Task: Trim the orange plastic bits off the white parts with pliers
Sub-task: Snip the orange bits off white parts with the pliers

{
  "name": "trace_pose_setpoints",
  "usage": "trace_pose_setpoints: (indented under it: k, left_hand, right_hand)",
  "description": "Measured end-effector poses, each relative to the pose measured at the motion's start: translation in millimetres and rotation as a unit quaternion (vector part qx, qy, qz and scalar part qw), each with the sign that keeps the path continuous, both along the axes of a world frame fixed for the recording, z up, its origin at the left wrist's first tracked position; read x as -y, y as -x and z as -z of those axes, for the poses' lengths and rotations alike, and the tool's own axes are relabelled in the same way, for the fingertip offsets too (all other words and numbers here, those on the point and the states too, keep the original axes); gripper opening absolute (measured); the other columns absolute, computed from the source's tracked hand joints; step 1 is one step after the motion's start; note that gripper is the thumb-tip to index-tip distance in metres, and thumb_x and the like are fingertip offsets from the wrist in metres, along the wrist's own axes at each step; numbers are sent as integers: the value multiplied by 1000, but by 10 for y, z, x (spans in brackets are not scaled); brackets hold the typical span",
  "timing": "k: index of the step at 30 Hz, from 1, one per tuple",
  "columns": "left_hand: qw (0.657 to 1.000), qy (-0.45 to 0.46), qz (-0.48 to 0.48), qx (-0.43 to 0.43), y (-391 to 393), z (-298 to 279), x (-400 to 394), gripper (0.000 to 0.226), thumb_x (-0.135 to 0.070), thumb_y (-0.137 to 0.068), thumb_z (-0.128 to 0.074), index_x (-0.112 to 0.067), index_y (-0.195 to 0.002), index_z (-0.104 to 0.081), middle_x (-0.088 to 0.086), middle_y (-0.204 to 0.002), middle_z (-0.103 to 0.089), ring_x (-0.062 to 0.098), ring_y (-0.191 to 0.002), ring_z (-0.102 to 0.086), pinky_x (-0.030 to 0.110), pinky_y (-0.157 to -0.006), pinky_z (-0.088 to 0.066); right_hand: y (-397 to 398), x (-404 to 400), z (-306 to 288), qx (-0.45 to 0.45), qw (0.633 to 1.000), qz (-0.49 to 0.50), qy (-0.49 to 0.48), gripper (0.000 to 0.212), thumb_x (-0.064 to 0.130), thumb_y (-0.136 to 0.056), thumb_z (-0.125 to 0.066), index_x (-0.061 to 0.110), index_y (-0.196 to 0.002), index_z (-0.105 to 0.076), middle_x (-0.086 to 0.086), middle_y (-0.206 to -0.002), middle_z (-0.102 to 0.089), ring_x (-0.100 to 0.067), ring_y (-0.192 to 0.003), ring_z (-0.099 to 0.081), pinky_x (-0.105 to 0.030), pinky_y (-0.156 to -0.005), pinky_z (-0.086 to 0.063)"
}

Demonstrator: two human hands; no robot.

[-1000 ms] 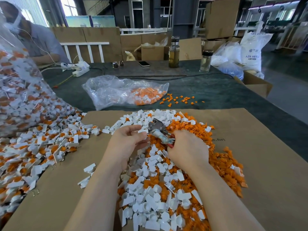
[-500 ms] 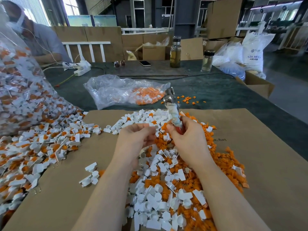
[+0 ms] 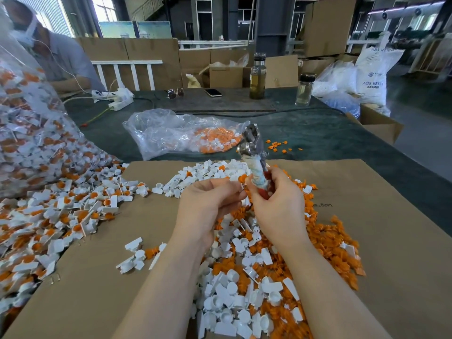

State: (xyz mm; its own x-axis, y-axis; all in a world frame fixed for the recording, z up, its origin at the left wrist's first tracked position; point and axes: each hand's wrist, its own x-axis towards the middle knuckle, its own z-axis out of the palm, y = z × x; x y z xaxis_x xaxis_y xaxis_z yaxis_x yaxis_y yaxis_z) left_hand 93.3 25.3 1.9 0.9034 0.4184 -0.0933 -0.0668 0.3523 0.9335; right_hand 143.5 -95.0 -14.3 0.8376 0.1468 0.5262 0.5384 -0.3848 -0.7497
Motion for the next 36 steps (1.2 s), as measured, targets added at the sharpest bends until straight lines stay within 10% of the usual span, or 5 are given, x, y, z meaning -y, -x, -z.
trace_pose_setpoints:
  k: [36]
  left_hand:
    - [968,-224,-116,-15,-25,-14,68,10,-16,-88,-75,-17,-81,-68,-4,-67,-73,7,-65,-72,17,-62,-55]
  right_hand:
    - [-54,127,-105,-102,988,-109,35,12,23,-90,-64,22,-102,-66,10,-88,-68,-4,-82,-62,-23,-70,-52]
